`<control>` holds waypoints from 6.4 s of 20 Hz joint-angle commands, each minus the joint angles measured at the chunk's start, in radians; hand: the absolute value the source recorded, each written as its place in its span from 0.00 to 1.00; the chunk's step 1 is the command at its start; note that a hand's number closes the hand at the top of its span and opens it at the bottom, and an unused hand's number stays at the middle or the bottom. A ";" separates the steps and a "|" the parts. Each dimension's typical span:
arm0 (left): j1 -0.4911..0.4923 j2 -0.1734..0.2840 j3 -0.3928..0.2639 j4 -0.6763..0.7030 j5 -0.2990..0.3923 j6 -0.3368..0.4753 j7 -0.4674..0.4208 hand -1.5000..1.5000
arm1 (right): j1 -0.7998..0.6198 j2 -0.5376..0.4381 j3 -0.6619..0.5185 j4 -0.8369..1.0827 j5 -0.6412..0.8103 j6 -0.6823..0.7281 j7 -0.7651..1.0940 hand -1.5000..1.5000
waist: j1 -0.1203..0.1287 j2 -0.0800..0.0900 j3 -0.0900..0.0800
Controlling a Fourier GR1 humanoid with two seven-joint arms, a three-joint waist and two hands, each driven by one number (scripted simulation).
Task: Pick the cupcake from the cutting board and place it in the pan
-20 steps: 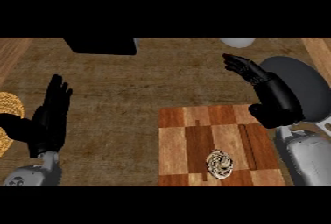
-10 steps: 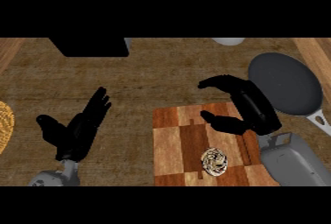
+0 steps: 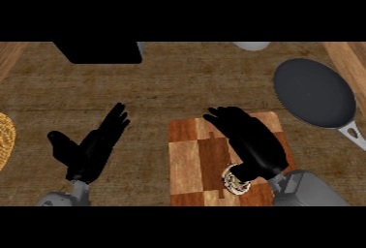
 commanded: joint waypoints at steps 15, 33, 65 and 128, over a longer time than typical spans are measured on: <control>-0.054 -0.018 0.019 0.058 -0.001 -0.013 -0.001 0.50 | -0.050 0.401 0.284 0.203 0.159 0.891 0.818 0.00 | 0.003 0.006 0.003; -0.037 -0.045 0.016 0.062 -0.022 -0.031 -0.006 0.50 | -0.012 0.376 0.256 0.216 0.342 0.943 0.841 0.00 | 0.002 0.007 0.005; -0.003 -0.073 0.102 0.027 -0.068 -0.082 0.005 0.50 | 0.011 0.404 -0.208 0.161 0.411 0.438 0.639 1.00 | -0.022 0.018 0.016; -0.039 -0.098 0.105 0.012 -0.085 -0.170 0.041 0.50 | -0.375 -0.125 -1.174 1.419 -0.136 -0.824 -0.354 0.00 | 0.072 0.041 0.016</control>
